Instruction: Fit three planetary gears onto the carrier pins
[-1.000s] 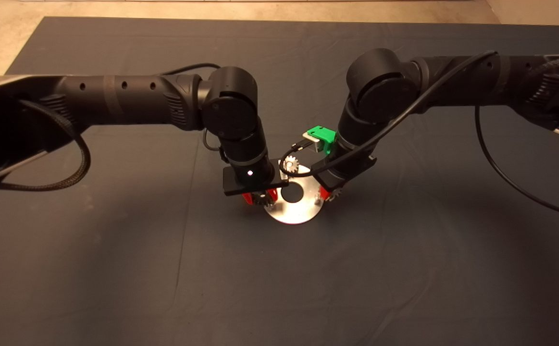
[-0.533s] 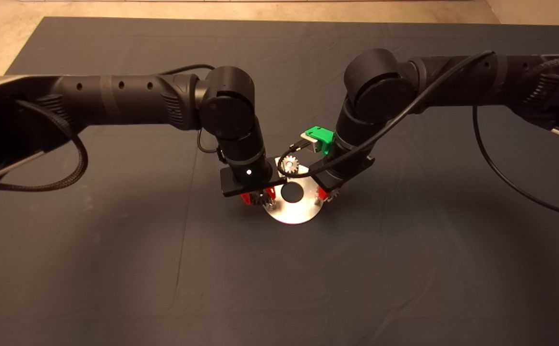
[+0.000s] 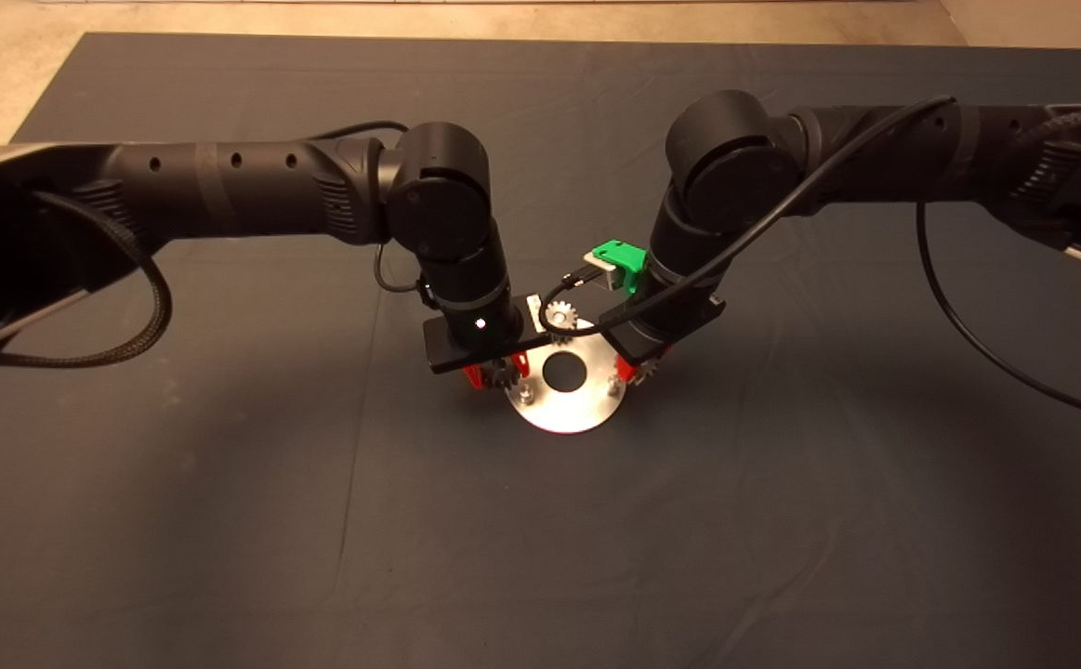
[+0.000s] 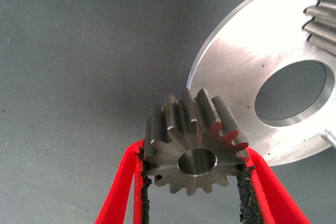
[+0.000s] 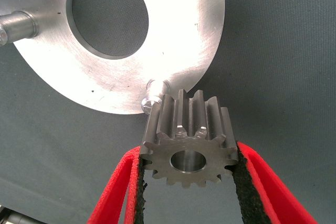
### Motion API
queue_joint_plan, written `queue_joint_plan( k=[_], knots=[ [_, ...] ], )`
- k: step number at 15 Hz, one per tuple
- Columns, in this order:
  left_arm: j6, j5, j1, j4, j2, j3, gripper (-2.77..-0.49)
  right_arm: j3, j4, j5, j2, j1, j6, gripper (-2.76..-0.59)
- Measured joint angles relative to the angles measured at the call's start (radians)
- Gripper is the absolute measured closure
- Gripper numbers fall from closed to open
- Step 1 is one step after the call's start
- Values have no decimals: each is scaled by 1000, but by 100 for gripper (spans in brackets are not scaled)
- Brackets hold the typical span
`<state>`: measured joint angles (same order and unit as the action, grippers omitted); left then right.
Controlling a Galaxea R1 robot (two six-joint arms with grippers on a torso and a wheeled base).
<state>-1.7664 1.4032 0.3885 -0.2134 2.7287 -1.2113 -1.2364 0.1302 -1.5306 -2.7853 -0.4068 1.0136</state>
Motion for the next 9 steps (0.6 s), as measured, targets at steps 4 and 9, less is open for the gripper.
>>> queue_joint_plan(
  k=[4, 9],
  knots=[
    [-6, 0, 0, 0, 0, 0, -83, -2, 0, 0, 1, 0, 0, -97],
    [-6, 1, 0, 0, 32, 0, -83, -3, 0, 0, 4, -1, 0, -97]
  ],
)
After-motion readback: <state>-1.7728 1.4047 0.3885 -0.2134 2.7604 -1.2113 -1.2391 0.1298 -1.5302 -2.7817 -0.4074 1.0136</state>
